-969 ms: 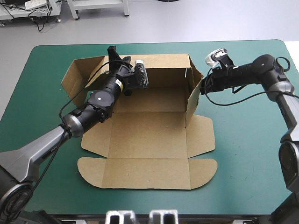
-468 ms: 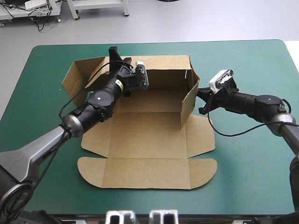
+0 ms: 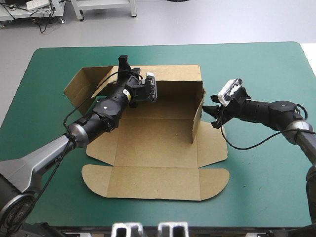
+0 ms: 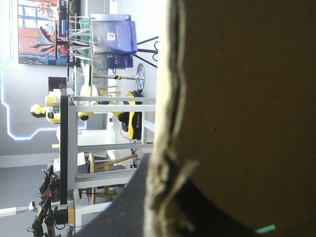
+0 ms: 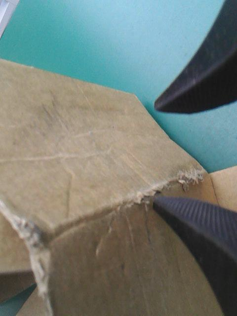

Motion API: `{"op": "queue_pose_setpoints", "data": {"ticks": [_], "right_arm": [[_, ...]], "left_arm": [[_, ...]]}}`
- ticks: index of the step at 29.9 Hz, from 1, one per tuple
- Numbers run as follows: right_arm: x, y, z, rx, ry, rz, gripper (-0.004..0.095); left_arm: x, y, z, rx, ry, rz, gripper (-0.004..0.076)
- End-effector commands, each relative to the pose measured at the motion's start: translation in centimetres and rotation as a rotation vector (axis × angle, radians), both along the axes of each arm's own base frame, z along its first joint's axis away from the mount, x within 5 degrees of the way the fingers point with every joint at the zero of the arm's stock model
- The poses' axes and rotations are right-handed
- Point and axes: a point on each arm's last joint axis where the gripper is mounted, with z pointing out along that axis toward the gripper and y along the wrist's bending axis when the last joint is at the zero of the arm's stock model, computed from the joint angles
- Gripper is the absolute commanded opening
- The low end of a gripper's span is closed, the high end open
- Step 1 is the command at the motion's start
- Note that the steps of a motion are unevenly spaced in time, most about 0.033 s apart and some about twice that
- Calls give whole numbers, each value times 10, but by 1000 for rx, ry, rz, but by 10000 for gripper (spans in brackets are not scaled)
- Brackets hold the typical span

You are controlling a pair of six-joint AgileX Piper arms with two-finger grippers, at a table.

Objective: Fold the box

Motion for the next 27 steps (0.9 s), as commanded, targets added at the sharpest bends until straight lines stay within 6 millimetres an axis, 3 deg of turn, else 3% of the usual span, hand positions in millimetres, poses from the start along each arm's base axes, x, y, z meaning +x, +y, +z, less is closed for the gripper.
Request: {"op": "queue_pose_setpoints", "data": {"ticks": [1,12,16,24,27], "right_arm": [[-9,7,25,79,-46,75,737],[-12,28,31,107,-48,132,714],[-4,35,37,75,-79,59,714],[8,34,58,145,-93,-67,704],[9,33,57,155,-78,-80,622]], "left_arm": [[-5,5,24,-36,-61,16,-9],[3,2,7,-3,-24,41,14],[2,1,6,-31,-5,51,14],[-13,-21,6,-116,53,64,14],[-18,-29,7,-134,69,30,14]]}}
